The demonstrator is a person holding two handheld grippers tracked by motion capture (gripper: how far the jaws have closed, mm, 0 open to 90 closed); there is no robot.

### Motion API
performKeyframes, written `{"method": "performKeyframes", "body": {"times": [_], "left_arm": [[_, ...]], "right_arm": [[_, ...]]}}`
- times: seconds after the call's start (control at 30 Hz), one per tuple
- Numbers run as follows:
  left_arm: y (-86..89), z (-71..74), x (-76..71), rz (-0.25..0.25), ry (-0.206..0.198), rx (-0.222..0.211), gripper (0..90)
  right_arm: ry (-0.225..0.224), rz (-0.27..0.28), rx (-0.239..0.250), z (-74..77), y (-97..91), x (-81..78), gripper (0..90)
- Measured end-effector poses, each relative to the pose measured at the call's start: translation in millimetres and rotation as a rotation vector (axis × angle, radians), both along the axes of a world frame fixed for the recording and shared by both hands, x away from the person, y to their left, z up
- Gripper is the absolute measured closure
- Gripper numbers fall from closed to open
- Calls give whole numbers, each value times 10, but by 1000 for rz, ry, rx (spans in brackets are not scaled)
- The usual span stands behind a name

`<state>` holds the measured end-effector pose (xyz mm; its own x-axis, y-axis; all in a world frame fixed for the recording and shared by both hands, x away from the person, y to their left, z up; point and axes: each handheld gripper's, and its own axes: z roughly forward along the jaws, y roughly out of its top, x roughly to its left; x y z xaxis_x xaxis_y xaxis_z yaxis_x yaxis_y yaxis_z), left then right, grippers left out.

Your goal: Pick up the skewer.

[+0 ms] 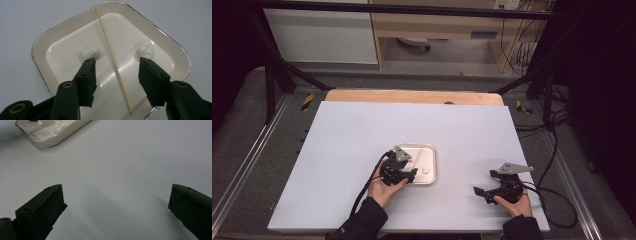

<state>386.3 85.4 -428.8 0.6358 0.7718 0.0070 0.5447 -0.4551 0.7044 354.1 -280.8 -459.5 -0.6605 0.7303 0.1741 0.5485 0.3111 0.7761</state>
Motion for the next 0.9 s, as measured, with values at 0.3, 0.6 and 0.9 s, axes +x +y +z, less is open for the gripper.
{"method": "performKeyframes", "body": {"times": [0.3,0.6,0.9], "left_arm": [[-87,-72,12,11,8,14,643],[-124,-123,19,34,2,32,725],[-142,-158,19,69,0,18,786]], "right_arm": [[-1,2,0,0,0,1,8],[-3,2,0,1,-2,1,8],[-2,4,1,0,0,1,8]]}}
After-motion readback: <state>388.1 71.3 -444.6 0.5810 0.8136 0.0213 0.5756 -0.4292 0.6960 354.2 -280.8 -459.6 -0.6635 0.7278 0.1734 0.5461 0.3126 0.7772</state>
